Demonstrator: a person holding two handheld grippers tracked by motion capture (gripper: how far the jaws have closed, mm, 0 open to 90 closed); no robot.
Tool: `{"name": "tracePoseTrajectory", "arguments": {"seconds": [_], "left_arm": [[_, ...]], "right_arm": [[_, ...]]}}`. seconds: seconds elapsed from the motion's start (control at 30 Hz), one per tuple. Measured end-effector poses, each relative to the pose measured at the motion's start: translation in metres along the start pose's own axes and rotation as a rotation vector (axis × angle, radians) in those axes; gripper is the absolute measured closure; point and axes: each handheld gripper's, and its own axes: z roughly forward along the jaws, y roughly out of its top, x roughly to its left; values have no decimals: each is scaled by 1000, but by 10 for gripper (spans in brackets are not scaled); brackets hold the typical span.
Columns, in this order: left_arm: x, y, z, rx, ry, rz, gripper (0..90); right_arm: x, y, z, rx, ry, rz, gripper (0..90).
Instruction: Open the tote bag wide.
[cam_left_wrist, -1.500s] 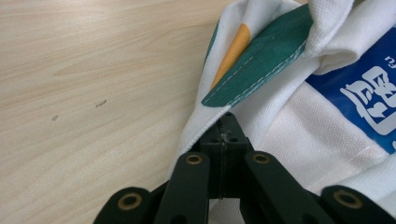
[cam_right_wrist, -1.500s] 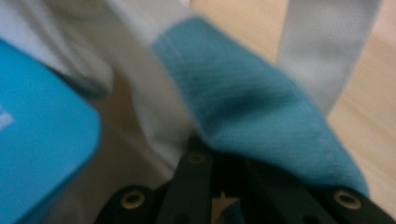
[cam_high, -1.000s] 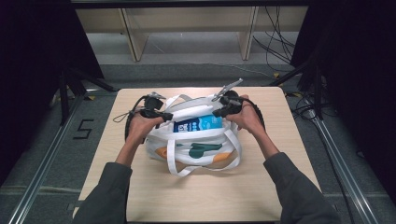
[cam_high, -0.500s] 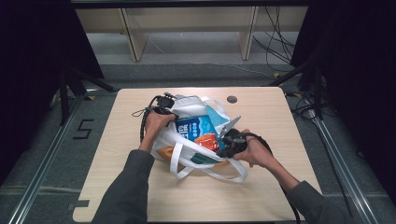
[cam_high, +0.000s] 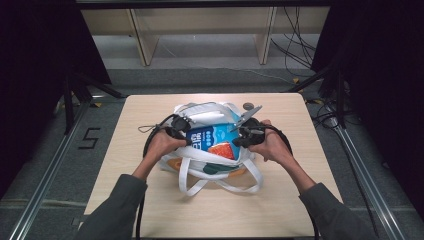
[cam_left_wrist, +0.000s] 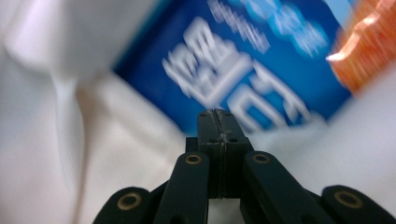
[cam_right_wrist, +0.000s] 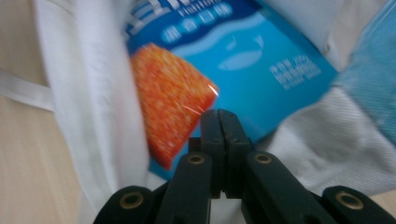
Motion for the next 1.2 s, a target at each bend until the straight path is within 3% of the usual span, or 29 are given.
{"name": "tracePoseTrajectory", "arguments": {"seconds": [0.03,0.1,0.17,0.2,0.27,0.33,0.37,0.43,0.5,0.57,0.63,0.67,0.7,0.73,0.77,0.8,0.9,0.93,1.07,1.13,1.2], "left_arm": [[-3,-11,-5,19,-24,0,894],[-9,-38,-15,69,-64,43,895],[-7,-54,-18,-2,-97,-23,895],[-7,-54,-18,-3,-87,-8,895],[-13,-48,-17,15,-53,32,894],[-11,-41,-18,-15,-43,37,892],[-7,-35,-21,-33,-34,28,881],[1,-22,-24,-91,-16,-3,880],[7,-9,-23,-142,-16,-52,882],[11,5,-14,-150,-27,-66,882],[15,11,-4,-119,-23,-71,884],[18,11,2,-81,15,-69,893],[26,7,9,18,91,-55,895],[35,2,12,59,111,-77,896],[48,-6,11,2,55,-166,896],[51,-8,8,-6,53,-169,896],[39,-1,6,34,131,-102,896],[36,1,5,30,138,-87,894],[21,12,-7,-50,75,-50,875],[17,20,-9,-75,79,-41,863],[15,25,-10,-119,28,-62,869]], "right_arm": [[-3,-1,1,35,-13,-11,900],[-7,-7,1,46,-24,2,900],[-12,-10,-2,39,-14,26,900],[-13,-10,-2,35,-2,43,900],[-13,-8,-2,46,-14,44,900],[-8,-5,-5,19,-10,23,897],[-4,-4,-4,-7,-5,14,893],[4,0,-4,-9,13,1,892],[10,1,0,4,35,-10,896],[13,1,3,34,46,-30,900],[15,-4,8,71,48,-35,900],[13,-7,9,82,45,-67,900],[15,-11,9,105,36,-44,900],[15,-18,9,138,31,-49,900],[15,-22,9,157,26,-52,900],[14,-28,11,154,36,-69,900],[17,-30,12,187,13,-71,900],[17,-26,11,192,12,-80,900],[16,-14,1,107,28,-55,900],[11,-4,-3,53,14,-30,900],[2,11,0,1,-22,-34,900]]}}
